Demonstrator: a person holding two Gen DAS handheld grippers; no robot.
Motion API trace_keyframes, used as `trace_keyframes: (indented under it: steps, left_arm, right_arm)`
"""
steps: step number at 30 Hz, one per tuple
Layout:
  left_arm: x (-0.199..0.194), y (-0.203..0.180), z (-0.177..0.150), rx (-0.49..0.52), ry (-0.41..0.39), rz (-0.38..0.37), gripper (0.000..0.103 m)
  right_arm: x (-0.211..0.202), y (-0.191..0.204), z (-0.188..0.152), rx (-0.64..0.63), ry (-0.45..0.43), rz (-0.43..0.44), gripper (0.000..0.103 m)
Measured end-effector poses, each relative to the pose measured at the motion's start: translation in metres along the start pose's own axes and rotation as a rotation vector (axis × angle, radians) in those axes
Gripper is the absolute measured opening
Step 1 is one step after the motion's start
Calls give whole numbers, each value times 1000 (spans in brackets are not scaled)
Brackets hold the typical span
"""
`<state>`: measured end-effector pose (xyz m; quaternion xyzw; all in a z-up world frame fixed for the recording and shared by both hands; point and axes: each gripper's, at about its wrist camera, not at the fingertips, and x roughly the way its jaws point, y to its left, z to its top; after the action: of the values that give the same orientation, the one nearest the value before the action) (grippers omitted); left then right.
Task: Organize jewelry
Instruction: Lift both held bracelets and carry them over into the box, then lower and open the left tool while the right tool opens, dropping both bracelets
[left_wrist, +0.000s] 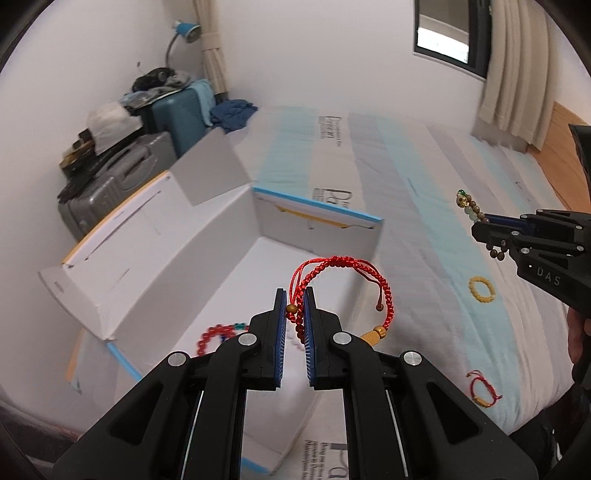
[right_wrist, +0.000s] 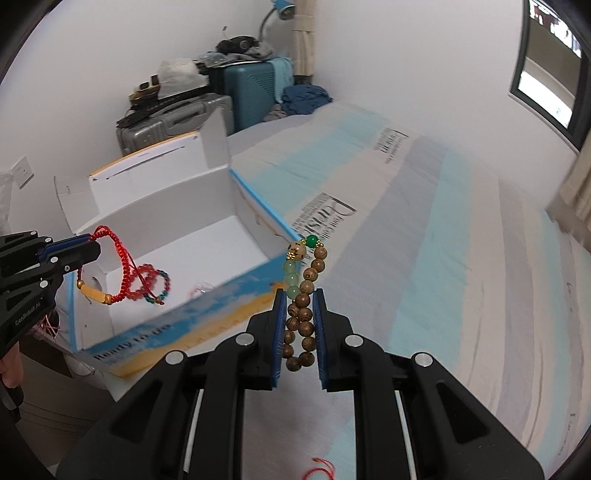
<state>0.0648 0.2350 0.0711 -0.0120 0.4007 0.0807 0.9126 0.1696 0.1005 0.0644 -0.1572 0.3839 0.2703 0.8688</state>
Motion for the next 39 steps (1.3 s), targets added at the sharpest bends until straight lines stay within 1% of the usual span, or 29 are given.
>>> trace_keyframes:
  steps: [12,17,23,27,32,39]
  left_arm:
    - [1,61,-17,-73,30,42,8]
    - [8,80,-27,-86,62,55,8]
    - [21,99,-34,-109,89,60,8]
    - [36,105,-36,-111,122,54,8]
    - [69,112,-39,-127,220,7,8]
    - [101,115,-42,-105,304,5,8]
  right_arm:
    - [26,70,25,-87,15,67,14]
    - [46,97,26,-117,40,94,14]
    - [69,119,26,-147,77,119,14]
    - [87,130,26,-179,122,139,14]
    - [113,144,25,-239,201,162,14]
    - [145,156,19,-285,316,184,14]
